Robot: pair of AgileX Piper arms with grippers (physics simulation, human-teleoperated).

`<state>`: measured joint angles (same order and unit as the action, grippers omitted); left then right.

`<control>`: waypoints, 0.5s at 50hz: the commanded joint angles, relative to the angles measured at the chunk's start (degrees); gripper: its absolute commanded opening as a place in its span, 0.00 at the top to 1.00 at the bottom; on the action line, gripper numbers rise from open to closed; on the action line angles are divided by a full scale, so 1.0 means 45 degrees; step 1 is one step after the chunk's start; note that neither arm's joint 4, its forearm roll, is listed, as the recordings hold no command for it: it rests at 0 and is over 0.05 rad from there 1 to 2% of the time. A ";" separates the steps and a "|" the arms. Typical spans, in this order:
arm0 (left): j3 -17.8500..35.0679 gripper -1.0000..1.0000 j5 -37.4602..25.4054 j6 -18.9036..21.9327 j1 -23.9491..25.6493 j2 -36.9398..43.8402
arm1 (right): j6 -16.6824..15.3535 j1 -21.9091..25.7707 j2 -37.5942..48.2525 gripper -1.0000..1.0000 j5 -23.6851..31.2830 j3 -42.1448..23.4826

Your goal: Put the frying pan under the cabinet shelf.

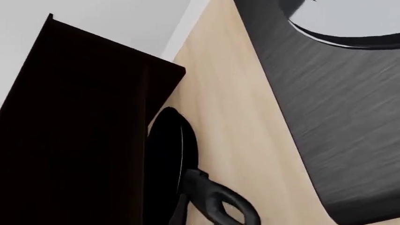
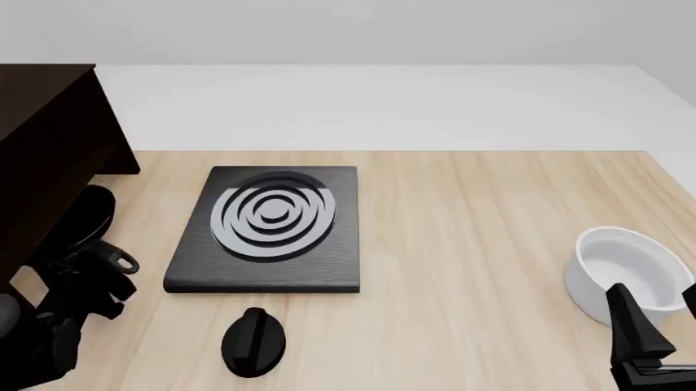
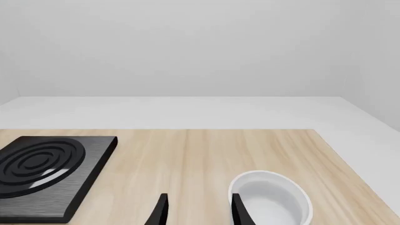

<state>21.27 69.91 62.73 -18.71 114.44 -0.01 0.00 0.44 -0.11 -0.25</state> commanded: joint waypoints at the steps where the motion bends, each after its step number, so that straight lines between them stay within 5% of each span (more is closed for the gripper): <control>1: 0.0749 1.00 -0.0003 0.0128 0.0005 0.1561 | 0.0004 -0.0005 0.0001 0.00 0.0001 0.0000; 25: 0.1494 1.00 -0.0002 0.0751 0.0565 0.3353 | -0.0002 0.0001 -0.0001 0.00 0.0000 0.0000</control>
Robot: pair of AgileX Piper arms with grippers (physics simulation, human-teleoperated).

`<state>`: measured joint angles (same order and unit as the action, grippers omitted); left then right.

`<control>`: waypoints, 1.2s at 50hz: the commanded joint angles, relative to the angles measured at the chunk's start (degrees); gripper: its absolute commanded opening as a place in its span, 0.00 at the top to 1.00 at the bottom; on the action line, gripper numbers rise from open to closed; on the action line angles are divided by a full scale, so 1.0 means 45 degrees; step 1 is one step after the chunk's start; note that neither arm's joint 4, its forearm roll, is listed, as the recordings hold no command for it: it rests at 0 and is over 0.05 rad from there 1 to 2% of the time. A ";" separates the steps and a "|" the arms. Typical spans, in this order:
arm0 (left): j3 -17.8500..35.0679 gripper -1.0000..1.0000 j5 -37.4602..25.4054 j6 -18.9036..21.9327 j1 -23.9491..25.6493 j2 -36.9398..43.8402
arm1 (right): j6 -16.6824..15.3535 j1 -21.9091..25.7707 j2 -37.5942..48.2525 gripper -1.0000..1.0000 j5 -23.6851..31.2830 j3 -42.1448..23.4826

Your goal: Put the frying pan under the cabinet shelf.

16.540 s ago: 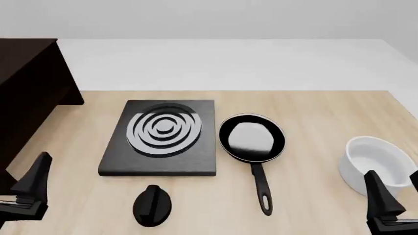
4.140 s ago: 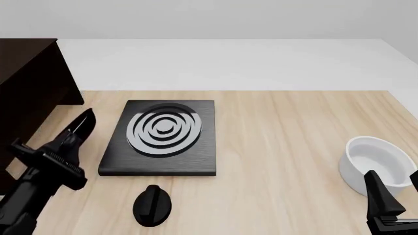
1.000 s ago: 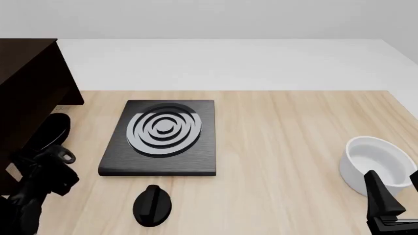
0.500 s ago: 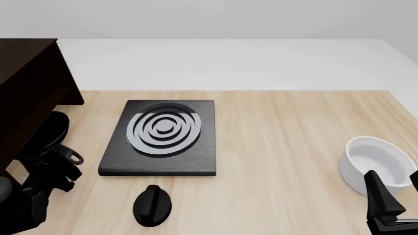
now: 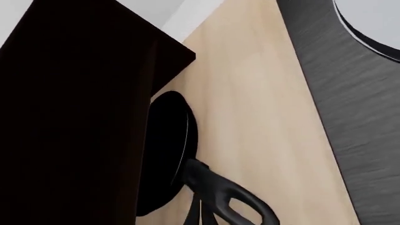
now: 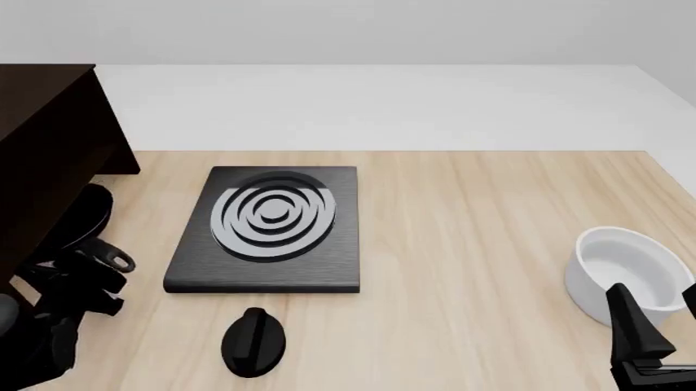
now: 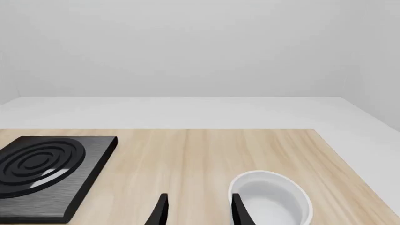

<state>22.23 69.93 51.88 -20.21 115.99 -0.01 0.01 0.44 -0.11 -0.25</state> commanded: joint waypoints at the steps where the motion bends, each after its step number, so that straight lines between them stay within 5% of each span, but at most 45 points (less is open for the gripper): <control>1: 0.1236 1.00 -0.0008 0.3115 0.0916 0.3023 | 0.0000 -0.0002 0.0001 0.00 0.0000 0.0000; 6: 0.0912 1.00 -0.0008 0.3281 0.1098 0.2875 | -0.0001 -0.0001 0.0002 0.00 0.0000 0.0000; 7: 0.0636 0.00 -0.0008 0.3237 0.1029 0.2617 | 0.0002 -0.0002 0.0002 0.00 0.0000 0.0000; 25: -0.3501 0.00 -0.0775 0.4168 0.2733 -0.4224 | 0.0001 -0.0001 0.0000 0.00 0.0000 0.0000; 43: -0.4021 0.00 -0.5288 0.4623 0.2784 -1.0799 | -0.0001 -0.0002 0.0001 0.00 0.0000 0.0000; 60: -0.3686 0.00 -0.7825 0.4674 0.3318 -1.3764 | 0.0000 -0.0001 0.0002 0.00 0.0000 0.0000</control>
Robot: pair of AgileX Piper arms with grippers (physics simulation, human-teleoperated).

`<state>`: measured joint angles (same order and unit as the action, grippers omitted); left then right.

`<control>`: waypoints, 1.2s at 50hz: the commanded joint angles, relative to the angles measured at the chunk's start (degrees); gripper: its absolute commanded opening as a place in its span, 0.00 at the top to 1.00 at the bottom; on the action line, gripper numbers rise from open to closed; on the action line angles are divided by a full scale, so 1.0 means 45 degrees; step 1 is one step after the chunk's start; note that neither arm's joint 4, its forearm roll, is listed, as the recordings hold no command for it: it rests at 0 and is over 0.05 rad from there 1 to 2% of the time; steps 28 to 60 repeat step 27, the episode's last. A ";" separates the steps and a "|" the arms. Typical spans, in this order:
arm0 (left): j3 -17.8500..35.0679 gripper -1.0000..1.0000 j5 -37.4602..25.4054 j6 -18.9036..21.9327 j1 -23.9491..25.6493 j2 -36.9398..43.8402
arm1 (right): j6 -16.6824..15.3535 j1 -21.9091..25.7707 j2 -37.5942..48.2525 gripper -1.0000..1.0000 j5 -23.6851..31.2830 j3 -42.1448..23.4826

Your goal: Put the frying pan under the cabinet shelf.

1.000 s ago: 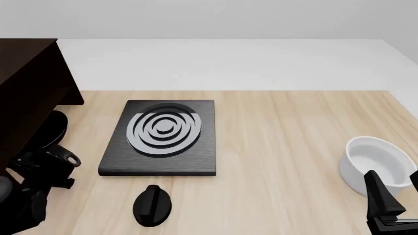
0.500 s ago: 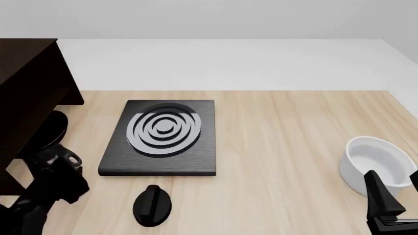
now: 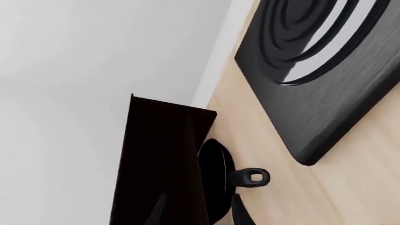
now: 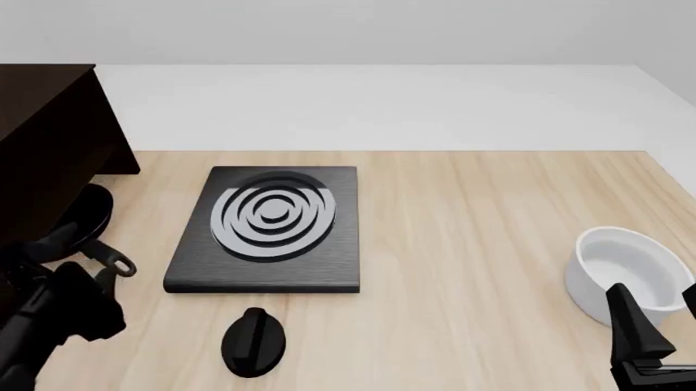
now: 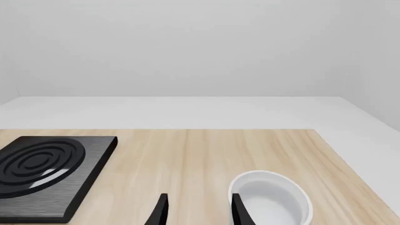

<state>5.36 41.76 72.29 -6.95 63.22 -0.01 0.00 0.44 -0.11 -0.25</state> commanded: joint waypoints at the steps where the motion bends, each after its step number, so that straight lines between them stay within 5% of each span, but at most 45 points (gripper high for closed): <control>1: 0.0106 0.00 -0.1771 0.0135 0.0469 -0.2318 | -0.0003 0.0000 0.0000 0.00 0.0000 0.0000; 21: 0.1196 0.00 -0.5190 -0.0492 0.2150 -0.5939 | -0.0003 -0.0001 0.0004 0.00 0.0001 0.0000; 60: 0.1179 0.00 -0.4765 -0.0632 0.2561 -0.5739 | -0.0001 0.0001 -0.0002 0.00 0.0000 0.0000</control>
